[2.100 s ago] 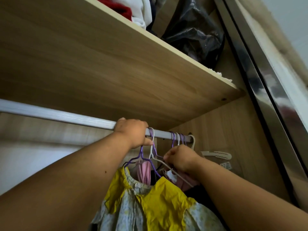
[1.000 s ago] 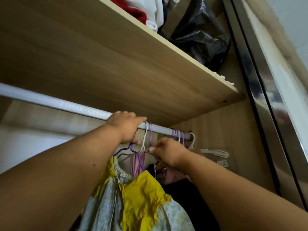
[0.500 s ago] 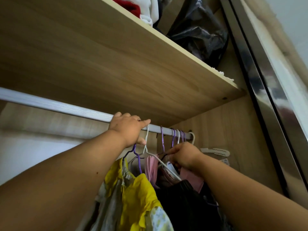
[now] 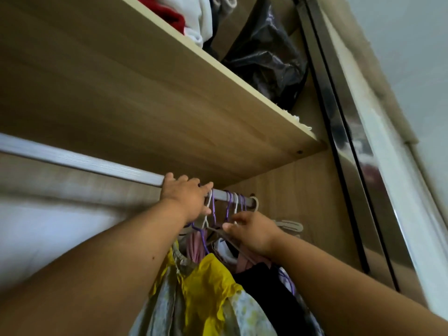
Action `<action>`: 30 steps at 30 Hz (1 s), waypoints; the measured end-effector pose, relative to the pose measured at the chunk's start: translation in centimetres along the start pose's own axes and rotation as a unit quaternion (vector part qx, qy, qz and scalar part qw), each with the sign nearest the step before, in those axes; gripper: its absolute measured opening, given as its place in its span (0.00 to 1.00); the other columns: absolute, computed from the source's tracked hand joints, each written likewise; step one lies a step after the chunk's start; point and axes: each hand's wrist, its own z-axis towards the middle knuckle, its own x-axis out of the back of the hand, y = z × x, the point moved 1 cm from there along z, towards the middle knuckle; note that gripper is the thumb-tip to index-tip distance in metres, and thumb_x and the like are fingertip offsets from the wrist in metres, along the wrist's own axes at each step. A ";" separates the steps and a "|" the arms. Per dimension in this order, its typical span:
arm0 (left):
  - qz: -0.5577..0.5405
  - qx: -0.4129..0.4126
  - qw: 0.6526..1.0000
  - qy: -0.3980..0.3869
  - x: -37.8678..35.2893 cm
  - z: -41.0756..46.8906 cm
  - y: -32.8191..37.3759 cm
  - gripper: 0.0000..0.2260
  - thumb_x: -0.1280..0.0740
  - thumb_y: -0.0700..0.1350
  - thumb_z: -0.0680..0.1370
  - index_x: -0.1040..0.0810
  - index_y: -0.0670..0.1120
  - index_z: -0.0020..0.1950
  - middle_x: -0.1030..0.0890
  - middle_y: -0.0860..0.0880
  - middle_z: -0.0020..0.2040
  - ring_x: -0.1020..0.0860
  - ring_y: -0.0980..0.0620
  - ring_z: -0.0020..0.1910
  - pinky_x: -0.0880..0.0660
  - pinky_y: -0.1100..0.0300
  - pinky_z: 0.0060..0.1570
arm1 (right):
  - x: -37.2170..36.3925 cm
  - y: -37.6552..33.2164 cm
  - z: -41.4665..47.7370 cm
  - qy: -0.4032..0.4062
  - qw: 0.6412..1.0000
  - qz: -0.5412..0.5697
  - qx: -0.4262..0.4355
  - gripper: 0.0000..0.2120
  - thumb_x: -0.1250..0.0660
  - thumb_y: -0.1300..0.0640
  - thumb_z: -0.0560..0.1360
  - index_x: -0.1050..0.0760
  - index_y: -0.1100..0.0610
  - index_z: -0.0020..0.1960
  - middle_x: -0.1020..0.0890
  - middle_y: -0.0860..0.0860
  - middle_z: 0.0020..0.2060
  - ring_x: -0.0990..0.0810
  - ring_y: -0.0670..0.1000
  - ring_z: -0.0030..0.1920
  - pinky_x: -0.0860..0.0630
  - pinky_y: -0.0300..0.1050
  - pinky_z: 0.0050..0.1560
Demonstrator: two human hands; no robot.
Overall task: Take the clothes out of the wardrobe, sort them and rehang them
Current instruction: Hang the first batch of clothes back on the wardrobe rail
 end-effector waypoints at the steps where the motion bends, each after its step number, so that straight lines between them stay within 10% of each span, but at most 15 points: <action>1: -0.017 -0.001 1.000 -0.007 0.0 -0.4 -0.2 0.38 0.42 0.69 0.73 0.54 0.59 0.77 0.43 0.50 0.77 0.44 0.44 0.74 0.48 0.41 0.69 | 0.5 -0.1 -0.4 0.034 0.999 -0.006 0.007 0.20 0.35 0.45 0.75 0.26 0.54 0.63 0.18 0.51 0.51 0.21 0.51 0.53 0.28 0.41 0.49; 6: -0.222 -0.029 0.973 0.053 2.2 -3.9 1.9 0.42 0.38 0.67 0.72 0.58 0.57 0.77 0.56 0.52 0.79 0.54 0.49 0.77 0.48 0.43 0.72 | 6.3 -1.3 -4.9 0.219 0.972 -0.043 0.080 0.26 0.36 0.44 0.75 0.35 0.49 0.71 0.26 0.52 0.64 0.26 0.51 0.62 0.32 0.39 0.58; 13: -0.405 -0.158 0.892 0.119 9.4 -13.8 15.6 0.35 0.35 0.63 0.72 0.45 0.59 0.75 0.41 0.55 0.76 0.42 0.53 0.74 0.42 0.47 0.71 | 13.8 0.6 -22.1 0.172 0.908 -0.367 0.106 0.31 0.34 0.45 0.73 0.41 0.46 0.73 0.33 0.50 0.71 0.33 0.54 0.69 0.33 0.47 0.64; 19: -0.503 -0.305 0.808 0.006 15.2 -27.0 33.0 0.33 0.40 0.65 0.73 0.51 0.61 0.75 0.43 0.58 0.76 0.43 0.56 0.74 0.43 0.45 0.71 | 18.9 4.2 -43.4 0.059 0.873 -0.470 -0.118 0.38 0.36 0.41 0.73 0.56 0.41 0.75 0.45 0.46 0.75 0.43 0.50 0.73 0.43 0.46 0.71; 30: -0.556 -0.549 0.605 -0.157 30.0 -56.5 50.4 0.34 0.38 0.67 0.72 0.42 0.58 0.74 0.40 0.54 0.75 0.38 0.53 0.73 0.40 0.51 0.69 | 19.9 0.1 -80.6 0.024 0.727 -0.395 -0.561 0.33 0.36 0.43 0.72 0.47 0.42 0.73 0.44 0.50 0.74 0.40 0.54 0.72 0.40 0.50 0.69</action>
